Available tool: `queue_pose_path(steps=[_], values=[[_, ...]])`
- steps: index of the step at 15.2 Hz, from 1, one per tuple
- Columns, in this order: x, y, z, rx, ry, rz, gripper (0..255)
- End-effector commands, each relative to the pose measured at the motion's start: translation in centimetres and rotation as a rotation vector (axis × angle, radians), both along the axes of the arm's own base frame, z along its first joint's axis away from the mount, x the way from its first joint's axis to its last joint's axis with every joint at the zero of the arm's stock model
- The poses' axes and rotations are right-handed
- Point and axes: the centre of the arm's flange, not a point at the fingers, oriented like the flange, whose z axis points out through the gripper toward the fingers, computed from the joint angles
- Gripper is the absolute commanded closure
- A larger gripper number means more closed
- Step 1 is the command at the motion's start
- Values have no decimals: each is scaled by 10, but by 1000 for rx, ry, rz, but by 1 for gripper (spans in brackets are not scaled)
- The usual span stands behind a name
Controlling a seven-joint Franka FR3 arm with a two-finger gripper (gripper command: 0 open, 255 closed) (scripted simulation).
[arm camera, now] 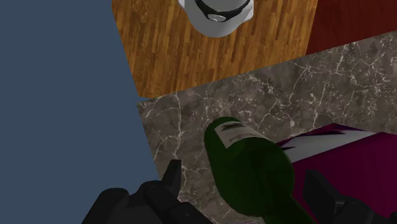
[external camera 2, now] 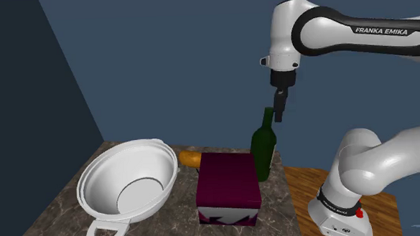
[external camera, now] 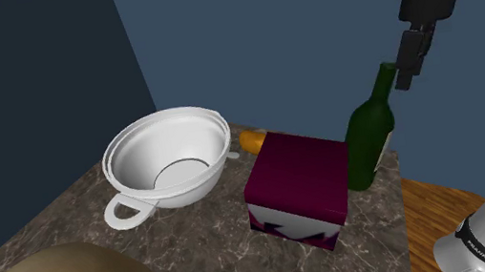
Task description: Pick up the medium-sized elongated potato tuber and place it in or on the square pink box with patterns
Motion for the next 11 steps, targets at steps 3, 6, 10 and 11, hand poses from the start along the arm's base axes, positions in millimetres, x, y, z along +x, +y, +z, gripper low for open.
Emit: queue_pose_path(steps=[3,6,10,11], values=[[19,12,-14,-14,-11,15,0],[46,31,-34,-35,-28,38,0],[83,55,-61,-63,-51,69,0],[92,62,-68,-70,-56,77,0]])
